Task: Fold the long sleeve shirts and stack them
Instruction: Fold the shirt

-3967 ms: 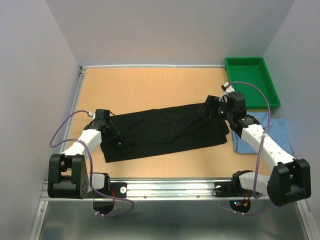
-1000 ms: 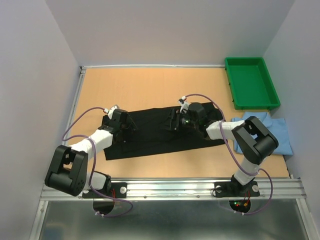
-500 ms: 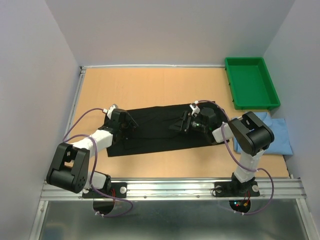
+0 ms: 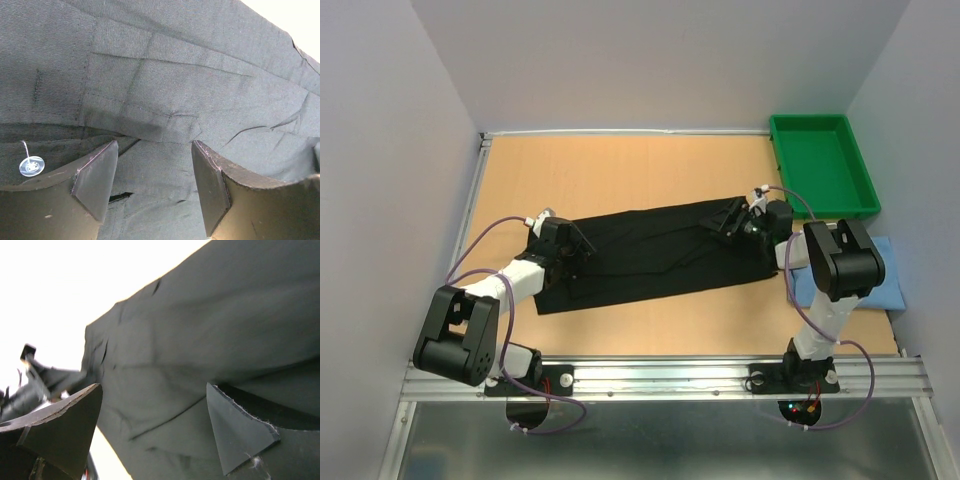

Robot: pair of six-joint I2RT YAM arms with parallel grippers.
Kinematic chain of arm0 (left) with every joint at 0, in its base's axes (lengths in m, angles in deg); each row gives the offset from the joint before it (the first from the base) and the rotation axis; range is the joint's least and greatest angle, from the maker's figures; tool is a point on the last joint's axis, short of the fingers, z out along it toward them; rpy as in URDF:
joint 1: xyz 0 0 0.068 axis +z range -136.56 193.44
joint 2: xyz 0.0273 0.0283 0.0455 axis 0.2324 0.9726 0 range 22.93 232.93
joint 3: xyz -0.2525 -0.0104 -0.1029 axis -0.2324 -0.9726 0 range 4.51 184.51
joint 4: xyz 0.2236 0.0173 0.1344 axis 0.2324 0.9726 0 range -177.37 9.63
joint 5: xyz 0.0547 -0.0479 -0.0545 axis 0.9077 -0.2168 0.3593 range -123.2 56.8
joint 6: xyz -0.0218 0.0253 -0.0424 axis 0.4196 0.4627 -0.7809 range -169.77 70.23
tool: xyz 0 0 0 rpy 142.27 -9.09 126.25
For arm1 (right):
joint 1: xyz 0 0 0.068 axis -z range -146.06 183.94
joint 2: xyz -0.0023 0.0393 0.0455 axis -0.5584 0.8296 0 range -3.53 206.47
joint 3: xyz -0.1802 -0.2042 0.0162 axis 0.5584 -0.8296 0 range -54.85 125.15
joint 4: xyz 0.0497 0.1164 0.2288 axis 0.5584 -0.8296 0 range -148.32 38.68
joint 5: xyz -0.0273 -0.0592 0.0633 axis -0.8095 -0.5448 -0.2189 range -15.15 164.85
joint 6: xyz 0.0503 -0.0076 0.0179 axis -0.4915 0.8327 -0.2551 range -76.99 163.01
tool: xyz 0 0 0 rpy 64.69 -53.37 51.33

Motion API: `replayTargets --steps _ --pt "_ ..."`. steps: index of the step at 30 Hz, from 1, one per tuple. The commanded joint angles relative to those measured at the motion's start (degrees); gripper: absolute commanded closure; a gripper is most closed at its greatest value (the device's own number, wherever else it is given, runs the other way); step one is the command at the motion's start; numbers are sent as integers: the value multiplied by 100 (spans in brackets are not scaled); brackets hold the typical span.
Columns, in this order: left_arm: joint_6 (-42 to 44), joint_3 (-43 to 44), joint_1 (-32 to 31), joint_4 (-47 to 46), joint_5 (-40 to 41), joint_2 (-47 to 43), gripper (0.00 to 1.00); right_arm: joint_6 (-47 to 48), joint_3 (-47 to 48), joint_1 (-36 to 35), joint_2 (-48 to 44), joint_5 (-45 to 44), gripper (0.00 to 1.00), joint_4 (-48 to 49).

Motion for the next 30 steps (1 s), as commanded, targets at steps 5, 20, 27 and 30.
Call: replayTargets --steps 5,20,27,30 --pt "224 -195 69 879 219 -78 27 193 639 554 211 -162 11 9" --pt "479 -11 69 1319 536 -589 26 553 991 466 -1071 -330 12 -1203" --pt "540 -37 69 1292 527 -501 26 474 1834 -543 -503 -206 12 -1187" --pt "540 -55 69 1275 518 -439 26 265 2116 -764 -133 -312 12 -845"
